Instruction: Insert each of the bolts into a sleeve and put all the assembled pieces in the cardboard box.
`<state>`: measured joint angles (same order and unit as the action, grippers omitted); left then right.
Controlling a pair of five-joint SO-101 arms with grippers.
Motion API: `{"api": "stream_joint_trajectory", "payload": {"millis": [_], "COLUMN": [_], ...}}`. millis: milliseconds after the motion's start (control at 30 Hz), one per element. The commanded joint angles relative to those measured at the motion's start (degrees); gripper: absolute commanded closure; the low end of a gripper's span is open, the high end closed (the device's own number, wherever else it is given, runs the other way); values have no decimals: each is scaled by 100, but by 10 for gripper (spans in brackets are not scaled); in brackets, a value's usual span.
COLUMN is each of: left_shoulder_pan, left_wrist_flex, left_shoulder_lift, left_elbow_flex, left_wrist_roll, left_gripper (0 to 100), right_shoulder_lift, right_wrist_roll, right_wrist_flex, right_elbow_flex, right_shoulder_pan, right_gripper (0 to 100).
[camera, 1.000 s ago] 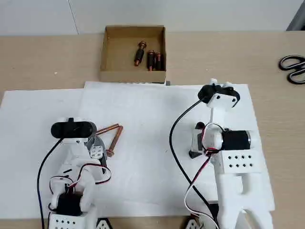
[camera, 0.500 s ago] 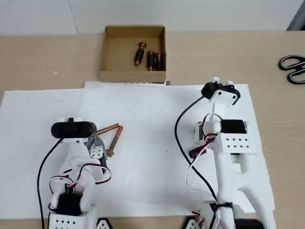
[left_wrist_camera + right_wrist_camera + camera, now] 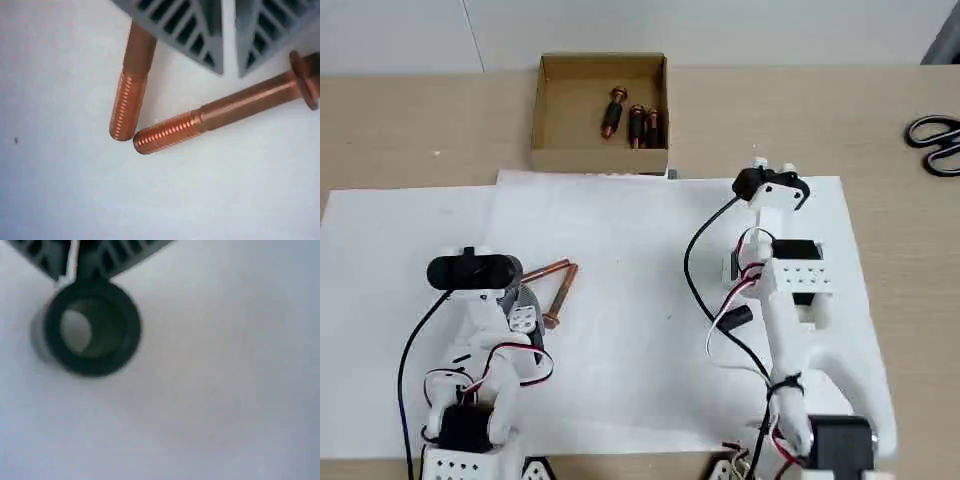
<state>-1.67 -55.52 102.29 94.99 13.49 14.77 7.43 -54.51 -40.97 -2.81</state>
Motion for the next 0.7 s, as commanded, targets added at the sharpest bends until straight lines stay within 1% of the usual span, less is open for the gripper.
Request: {"api": "stream_joint_trajectory", "payload": {"millis": [0,233,500,667], "left_shoulder_pan": [9,0,0,0], "left_wrist_flex": [97,97,97,97], "left_shoulder_lift": [35,35,35,35], "left_elbow_flex": [-31,-31,-31,-31], "left_wrist_roll": [18,18,18,18], "left_gripper": [994,994,994,994], "right_shoulder_lift": [-224,-910,-954,-655], "right_wrist_roll": [-44,-44,0,-158], "right_wrist_flex": [119,101,-936,-998], "right_elbow_flex": [624,1495,1530,1538], "right_shoulder_pan": [22,13,-48,-66], "right_gripper": [996,996,995,995]}}
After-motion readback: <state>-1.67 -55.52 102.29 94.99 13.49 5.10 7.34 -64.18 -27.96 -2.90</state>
